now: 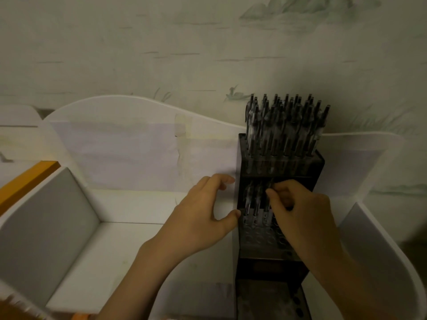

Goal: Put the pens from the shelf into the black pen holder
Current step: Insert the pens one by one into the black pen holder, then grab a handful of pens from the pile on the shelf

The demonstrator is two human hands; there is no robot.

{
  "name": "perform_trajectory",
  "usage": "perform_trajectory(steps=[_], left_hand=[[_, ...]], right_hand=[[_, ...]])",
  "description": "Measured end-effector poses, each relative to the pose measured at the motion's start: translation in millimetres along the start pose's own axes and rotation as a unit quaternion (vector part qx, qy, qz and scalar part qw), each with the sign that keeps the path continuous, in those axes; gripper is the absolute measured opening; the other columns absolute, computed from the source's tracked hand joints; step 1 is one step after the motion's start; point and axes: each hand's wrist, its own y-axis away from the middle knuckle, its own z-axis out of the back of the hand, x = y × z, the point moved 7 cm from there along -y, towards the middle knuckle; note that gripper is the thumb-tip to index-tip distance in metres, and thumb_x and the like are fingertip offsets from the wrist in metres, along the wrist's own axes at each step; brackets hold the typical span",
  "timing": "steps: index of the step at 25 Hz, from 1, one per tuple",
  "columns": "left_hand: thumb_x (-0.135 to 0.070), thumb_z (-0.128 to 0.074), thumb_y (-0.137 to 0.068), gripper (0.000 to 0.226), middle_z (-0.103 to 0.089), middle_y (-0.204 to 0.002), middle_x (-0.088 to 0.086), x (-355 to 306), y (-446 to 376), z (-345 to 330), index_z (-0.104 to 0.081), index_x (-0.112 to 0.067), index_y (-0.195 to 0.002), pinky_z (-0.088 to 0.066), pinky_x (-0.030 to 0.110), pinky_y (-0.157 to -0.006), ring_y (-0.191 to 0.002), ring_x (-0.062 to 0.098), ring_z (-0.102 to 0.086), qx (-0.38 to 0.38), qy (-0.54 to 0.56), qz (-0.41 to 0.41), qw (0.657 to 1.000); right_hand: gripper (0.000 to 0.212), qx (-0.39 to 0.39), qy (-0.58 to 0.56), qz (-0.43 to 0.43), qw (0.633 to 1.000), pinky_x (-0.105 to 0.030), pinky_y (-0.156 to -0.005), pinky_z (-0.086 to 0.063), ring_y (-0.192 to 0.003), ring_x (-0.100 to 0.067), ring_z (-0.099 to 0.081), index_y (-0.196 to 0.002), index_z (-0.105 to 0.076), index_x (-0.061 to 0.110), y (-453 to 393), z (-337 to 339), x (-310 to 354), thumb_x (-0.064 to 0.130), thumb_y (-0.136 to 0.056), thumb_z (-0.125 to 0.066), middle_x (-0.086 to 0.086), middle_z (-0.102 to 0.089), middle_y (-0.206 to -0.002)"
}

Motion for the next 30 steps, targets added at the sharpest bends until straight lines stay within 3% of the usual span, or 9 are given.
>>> perform_trajectory(steps=[3,4,8,11,13,15,19,24,30], left_hand=[[-0.043,-0.064,-0.085,0.054,-0.045,-0.127,-0.020,-6,6,-5,-0.036,-0.040,-0.132,-0.042,0.017,-0.095,-0.116,-0.006,-0.042,-0.010,0.003,0.007,1.000],[-0.043,-0.063,-0.086,0.054,-0.045,-0.128,-0.021,-7,8,-7,-0.036,-0.041,-0.132,-0.042,0.017,-0.095,-0.116,-0.006,-0.042,-0.012,0.003,0.011,1.000],[-0.044,-0.062,-0.086,0.055,-0.044,-0.129,-0.022,-7,20,-10,-0.035,-0.041,-0.134,-0.036,0.006,-0.091,-0.117,-0.008,-0.041,-0.022,-0.009,0.030,0.999],[-0.045,-0.060,-0.088,0.056,-0.042,-0.133,-0.024,-3,36,-2,-0.032,-0.043,-0.136,-0.029,0.000,-0.091,-0.120,-0.008,-0.039,-0.042,-0.031,0.054,0.997],[-0.044,-0.059,-0.089,0.059,-0.039,-0.139,-0.025,1,51,7,-0.030,-0.044,-0.140,-0.029,0.005,-0.097,-0.125,-0.007,-0.037,-0.055,-0.045,0.071,0.995],[-0.044,-0.058,-0.090,0.062,-0.036,-0.143,-0.024,7,69,20,-0.027,-0.044,-0.143,-0.032,0.011,-0.103,-0.129,-0.004,-0.036,-0.068,-0.069,0.087,0.992],[-0.046,-0.054,-0.091,0.062,-0.035,-0.147,-0.022,28,114,55,-0.023,-0.044,-0.145,-0.031,0.013,-0.104,-0.131,-0.001,-0.036,-0.106,-0.126,0.123,0.979],[-0.045,-0.053,-0.093,0.061,-0.035,-0.147,-0.021,61,191,117,-0.021,-0.047,-0.145,-0.038,0.018,-0.104,-0.131,0.001,-0.038,-0.160,-0.140,0.168,0.963],[-0.043,-0.053,-0.094,0.059,-0.034,-0.146,-0.023,116,301,219,-0.023,-0.045,-0.145,-0.040,0.019,-0.101,-0.130,0.000,-0.036,-0.205,-0.153,0.196,0.947]], right_hand=[[0.011,0.052,0.035,-0.032,0.998,-0.018,-0.046,-0.048,-0.050,-0.006,-0.058,-0.089,-0.069,0.015,6,-10,-13,0.024,-0.090,-0.063,0.006,-0.065,-0.062],[0.011,0.064,0.028,-0.040,0.997,-0.020,-0.051,-0.049,-0.050,-0.004,-0.058,-0.089,-0.070,0.016,11,-12,-16,0.024,-0.091,-0.062,0.007,-0.064,-0.062],[0.011,0.028,0.010,-0.048,0.998,-0.003,-0.058,-0.042,-0.061,0.004,-0.054,-0.096,-0.067,0.023,19,3,-14,0.027,-0.086,-0.067,0.016,-0.059,-0.071],[0.034,0.020,-0.033,0.035,0.999,-0.007,-0.075,-0.043,-0.088,-0.005,-0.057,-0.113,-0.063,0.020,20,10,14,0.025,-0.080,-0.072,0.006,-0.061,-0.098],[0.043,0.060,-0.079,0.112,0.989,-0.022,-0.091,-0.048,-0.110,-0.012,-0.056,-0.122,-0.060,0.017,28,3,43,0.026,-0.081,-0.070,0.002,-0.059,-0.117],[0.049,0.121,-0.117,0.159,0.973,-0.025,-0.101,-0.045,-0.123,-0.011,-0.050,-0.128,-0.055,0.022,37,-15,70,0.030,-0.082,-0.068,0.005,-0.054,-0.130],[0.058,0.243,-0.117,0.175,0.947,-0.032,-0.100,-0.047,-0.129,-0.008,-0.044,-0.137,-0.042,0.038,54,-65,111,0.046,-0.084,-0.064,0.013,-0.045,-0.141],[0.070,0.291,-0.111,0.204,0.928,-0.030,-0.100,-0.046,-0.129,-0.009,-0.043,-0.140,-0.035,0.043,91,-112,191,0.075,-0.078,-0.036,0.017,-0.043,-0.145],[0.068,0.308,-0.127,0.247,0.910,-0.022,-0.096,-0.040,-0.125,-0.008,-0.043,-0.141,-0.035,0.037,140,-161,330,0.068,-0.080,-0.037,0.013,-0.044,-0.140]])
